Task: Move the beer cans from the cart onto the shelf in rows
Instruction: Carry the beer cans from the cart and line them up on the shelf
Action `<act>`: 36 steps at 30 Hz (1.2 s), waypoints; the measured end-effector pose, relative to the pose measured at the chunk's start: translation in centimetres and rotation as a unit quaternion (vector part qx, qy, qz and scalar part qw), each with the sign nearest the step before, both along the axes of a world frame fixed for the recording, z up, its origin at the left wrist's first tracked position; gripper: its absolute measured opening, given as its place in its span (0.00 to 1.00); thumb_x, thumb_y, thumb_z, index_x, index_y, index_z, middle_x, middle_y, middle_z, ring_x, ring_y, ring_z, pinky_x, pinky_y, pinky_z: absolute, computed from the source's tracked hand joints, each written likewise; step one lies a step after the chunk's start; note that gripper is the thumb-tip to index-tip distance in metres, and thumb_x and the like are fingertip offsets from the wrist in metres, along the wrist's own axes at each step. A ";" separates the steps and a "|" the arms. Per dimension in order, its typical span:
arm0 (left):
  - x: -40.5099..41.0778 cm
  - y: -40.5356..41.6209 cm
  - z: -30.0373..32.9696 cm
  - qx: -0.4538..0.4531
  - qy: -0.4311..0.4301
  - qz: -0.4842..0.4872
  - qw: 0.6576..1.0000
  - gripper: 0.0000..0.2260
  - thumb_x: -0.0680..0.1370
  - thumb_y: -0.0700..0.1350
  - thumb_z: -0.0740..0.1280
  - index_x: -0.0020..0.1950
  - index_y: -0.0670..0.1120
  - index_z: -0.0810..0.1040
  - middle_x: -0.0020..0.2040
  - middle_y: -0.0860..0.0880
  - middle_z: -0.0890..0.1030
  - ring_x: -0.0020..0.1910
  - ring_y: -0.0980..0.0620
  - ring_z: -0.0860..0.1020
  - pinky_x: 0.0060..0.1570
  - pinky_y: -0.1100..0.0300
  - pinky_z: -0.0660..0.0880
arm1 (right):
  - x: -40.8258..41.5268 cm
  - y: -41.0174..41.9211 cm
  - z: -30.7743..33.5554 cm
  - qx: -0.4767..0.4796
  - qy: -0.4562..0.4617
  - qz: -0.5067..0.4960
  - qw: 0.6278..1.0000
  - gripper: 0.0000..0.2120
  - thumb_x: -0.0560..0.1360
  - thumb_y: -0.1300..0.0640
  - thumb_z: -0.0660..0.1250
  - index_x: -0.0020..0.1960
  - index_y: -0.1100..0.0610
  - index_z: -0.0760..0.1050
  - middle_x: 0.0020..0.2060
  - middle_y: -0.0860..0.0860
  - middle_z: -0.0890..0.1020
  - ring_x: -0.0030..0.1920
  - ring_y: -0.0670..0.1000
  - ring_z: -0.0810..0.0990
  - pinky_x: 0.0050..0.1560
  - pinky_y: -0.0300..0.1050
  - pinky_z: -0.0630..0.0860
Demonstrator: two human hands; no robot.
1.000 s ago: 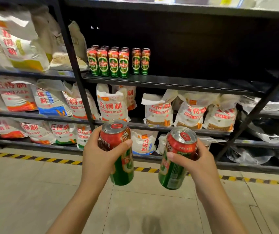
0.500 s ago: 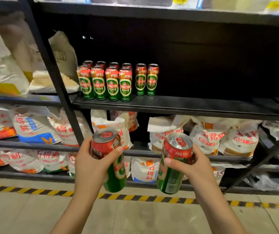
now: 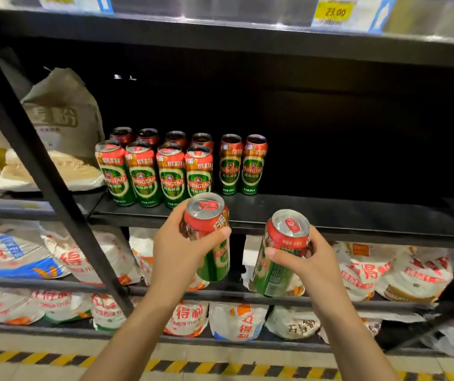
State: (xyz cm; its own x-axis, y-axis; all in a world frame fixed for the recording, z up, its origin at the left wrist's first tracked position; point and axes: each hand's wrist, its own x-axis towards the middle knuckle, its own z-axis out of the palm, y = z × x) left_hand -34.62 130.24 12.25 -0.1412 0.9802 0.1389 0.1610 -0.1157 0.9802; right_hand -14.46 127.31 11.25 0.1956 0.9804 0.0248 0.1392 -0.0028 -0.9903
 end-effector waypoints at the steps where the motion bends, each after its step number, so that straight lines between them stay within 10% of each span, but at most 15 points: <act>1: 0.6 1.2 0.0 0.000 0.000 0.000 1.000 0.27 0.64 0.48 0.78 0.61 0.55 0.75 0.53 0.57 0.81 0.50 0.62 0.79 0.49 0.65 0.76 | 0.4 1.5 0.1 0.005 -0.006 0.003 1.000 0.23 0.63 0.58 0.78 0.55 0.44 0.76 0.47 0.43 0.83 0.46 0.39 0.81 0.44 0.35 0.75; 13: 6.4 12.2 -1.2 -0.019 0.019 0.064 0.998 0.29 0.63 0.49 0.79 0.62 0.55 0.74 0.52 0.59 0.80 0.50 0.64 0.78 0.45 0.74 0.74 | 3.8 15.9 -1.3 0.032 -0.039 0.076 0.996 0.28 0.63 0.57 0.79 0.60 0.46 0.72 0.51 0.42 0.80 0.48 0.33 0.78 0.40 0.26 0.74; 24: 7.2 16.5 -2.7 -0.046 0.053 0.049 0.996 0.28 0.65 0.48 0.78 0.61 0.58 0.71 0.49 0.63 0.76 0.49 0.67 0.75 0.44 0.76 0.71 | 3.5 20.1 -2.7 0.030 -0.018 0.094 0.995 0.30 0.64 0.56 0.78 0.63 0.49 0.72 0.54 0.45 0.81 0.54 0.42 0.80 0.50 0.38 0.77; 36: 6.3 17.1 -4.2 -0.012 0.041 -0.015 0.999 0.34 0.67 0.49 0.76 0.70 0.55 0.65 0.62 0.57 0.75 0.60 0.60 0.74 0.58 0.65 0.72 | 3.2 20.5 -3.7 0.051 -0.022 0.084 0.995 0.32 0.65 0.53 0.77 0.66 0.46 0.69 0.57 0.42 0.79 0.56 0.38 0.78 0.49 0.32 0.76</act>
State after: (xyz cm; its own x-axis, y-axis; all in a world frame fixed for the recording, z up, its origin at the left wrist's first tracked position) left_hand -28.28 147.39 8.09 -0.1010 0.9869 0.1258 0.2376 -0.0989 0.9663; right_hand -11.30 147.77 7.54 0.0251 0.9911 0.1310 0.1731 0.1248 -0.9770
